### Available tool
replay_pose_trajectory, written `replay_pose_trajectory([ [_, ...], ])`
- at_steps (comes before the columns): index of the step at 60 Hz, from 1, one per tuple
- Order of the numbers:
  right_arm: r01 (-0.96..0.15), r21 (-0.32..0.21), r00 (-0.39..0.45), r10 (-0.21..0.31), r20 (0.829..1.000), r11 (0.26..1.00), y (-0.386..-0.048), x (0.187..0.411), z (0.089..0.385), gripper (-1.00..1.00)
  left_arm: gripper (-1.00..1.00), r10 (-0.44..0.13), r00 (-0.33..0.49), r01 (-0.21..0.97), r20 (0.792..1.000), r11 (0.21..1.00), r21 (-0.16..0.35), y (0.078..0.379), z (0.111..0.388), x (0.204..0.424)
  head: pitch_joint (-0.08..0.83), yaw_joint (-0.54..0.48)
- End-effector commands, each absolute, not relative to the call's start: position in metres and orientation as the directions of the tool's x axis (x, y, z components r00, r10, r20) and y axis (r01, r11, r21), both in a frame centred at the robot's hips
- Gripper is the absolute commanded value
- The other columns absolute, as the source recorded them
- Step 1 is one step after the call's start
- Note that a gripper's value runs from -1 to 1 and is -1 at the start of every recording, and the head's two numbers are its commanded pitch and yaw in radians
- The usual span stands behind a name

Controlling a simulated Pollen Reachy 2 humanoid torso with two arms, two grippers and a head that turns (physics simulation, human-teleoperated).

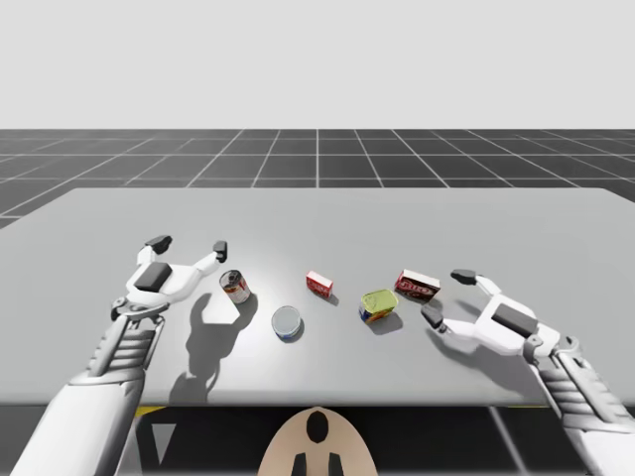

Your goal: Pick up the pudding box and lift it.

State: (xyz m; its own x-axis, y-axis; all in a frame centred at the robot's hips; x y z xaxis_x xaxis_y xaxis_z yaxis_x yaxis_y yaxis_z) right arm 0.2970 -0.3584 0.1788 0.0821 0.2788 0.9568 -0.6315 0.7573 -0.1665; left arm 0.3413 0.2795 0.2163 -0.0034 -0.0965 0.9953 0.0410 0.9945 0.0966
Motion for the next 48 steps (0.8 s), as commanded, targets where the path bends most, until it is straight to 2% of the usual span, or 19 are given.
replay_pose_trajectory([
  [1, -0.681, -0.137, 0.088, 0.266, 0.96, 0.72, -0.357, 0.315, 0.165, -1.0, -1.0, -0.103, -0.003, 0.043, 0.995, 0.994, 0.103, 0.278, 0.215, 0.342, 0.634, -0.38],
  [9, -0.703, -0.11, 0.119, 0.269, 0.956, 0.703, -0.35, 0.329, 0.159, -1.0, -1.0, -0.11, -0.003, 0.046, 0.994, 0.993, 0.11, 0.277, 0.214, 0.342, 0.634, -0.37],
  [26, -0.721, -0.033, 0.173, 0.225, 0.959, 0.692, -0.341, 0.35, 0.155, -1.0, -1.0, -0.111, -0.004, 0.047, 0.994, 0.993, 0.111, 0.276, 0.213, 0.341, 0.638, -0.37],
  [31, -0.729, 0.018, 0.224, 0.213, 0.951, 0.684, -0.341, 0.352, 0.155, -1.0, -1.0, -0.113, -0.004, 0.047, 0.994, 0.993, 0.113, 0.276, 0.213, 0.341, 0.637, -0.37],
  [33, -0.736, 0.083, 0.281, 0.191, 0.941, 0.672, -0.342, 0.351, 0.155, -1.0, -1.0, -0.113, -0.005, 0.047, 0.994, 0.992, 0.113, 0.275, 0.213, 0.341, 0.637, -0.37],
  [35, -0.734, 0.109, 0.304, 0.181, 0.935, 0.67, -0.343, 0.35, 0.155, -1.0, -1.0, -0.114, -0.005, 0.047, 0.993, 0.992, 0.114, 0.275, 0.213, 0.341, 0.637, -0.37],
  [36, -0.729, 0.13, 0.324, 0.172, 0.93, 0.672, -0.344, 0.35, 0.155, -0.91, -1.0, -0.114, -0.005, 0.047, 0.993, 0.992, 0.114, 0.275, 0.213, 0.341, 0.636, -0.37],
  [37, -0.719, 0.129, 0.326, 0.167, 0.93, 0.683, -0.344, 0.348, 0.155, -0.56, -1.0, -0.114, -0.005, 0.047, 0.993, 0.992, 0.114, 0.275, 0.213, 0.341, 0.634, -0.37],
  [38, -0.716, 0.134, 0.329, 0.161, 0.931, 0.685, -0.345, 0.348, 0.154, -0.43, -1.0, -0.114, -0.005, 0.047, 0.993, 0.992, 0.115, 0.275, 0.213, 0.341, 0.634, -0.37],
  [39, -0.712, 0.148, 0.339, 0.152, 0.928, 0.687, -0.346, 0.347, 0.154, 0.09, -1.0, -0.115, -0.005, 0.047, 0.993, 0.992, 0.115, 0.275, 0.213, 0.341, 0.634, -0.37],
  [40, -0.71, 0.158, 0.348, 0.148, 0.926, 0.686, -0.346, 0.346, 0.154, 0.29, -1.0, -0.115, -0.005, 0.047, 0.993, 0.992, 0.115, 0.275, 0.213, 0.341, 0.634, -0.37],
  [41, -0.705, 0.169, 0.36, 0.143, 0.922, 0.688, -0.347, 0.345, 0.154, 0.83, -1.0, -0.115, -0.006, 0.047, 0.993, 0.992, 0.115, 0.275, 0.213, 0.341, 0.634, -0.37],
  [43, -0.705, 0.166, 0.362, 0.149, 0.92, 0.689, -0.348, 0.344, 0.154, 1.0, -1.0, -0.114, -0.005, 0.047, 0.993, 0.992, 0.115, 0.275, 0.213, 0.341, 0.633, -0.37],
  [48, -0.703, 0.168, 0.365, 0.148, 0.919, 0.691, -0.349, 0.343, 0.154, 1.0, -1.0, -0.115, -0.005, 0.047, 0.993, 0.992, 0.115, 0.274, 0.213, 0.341, 0.63, -0.38],
])
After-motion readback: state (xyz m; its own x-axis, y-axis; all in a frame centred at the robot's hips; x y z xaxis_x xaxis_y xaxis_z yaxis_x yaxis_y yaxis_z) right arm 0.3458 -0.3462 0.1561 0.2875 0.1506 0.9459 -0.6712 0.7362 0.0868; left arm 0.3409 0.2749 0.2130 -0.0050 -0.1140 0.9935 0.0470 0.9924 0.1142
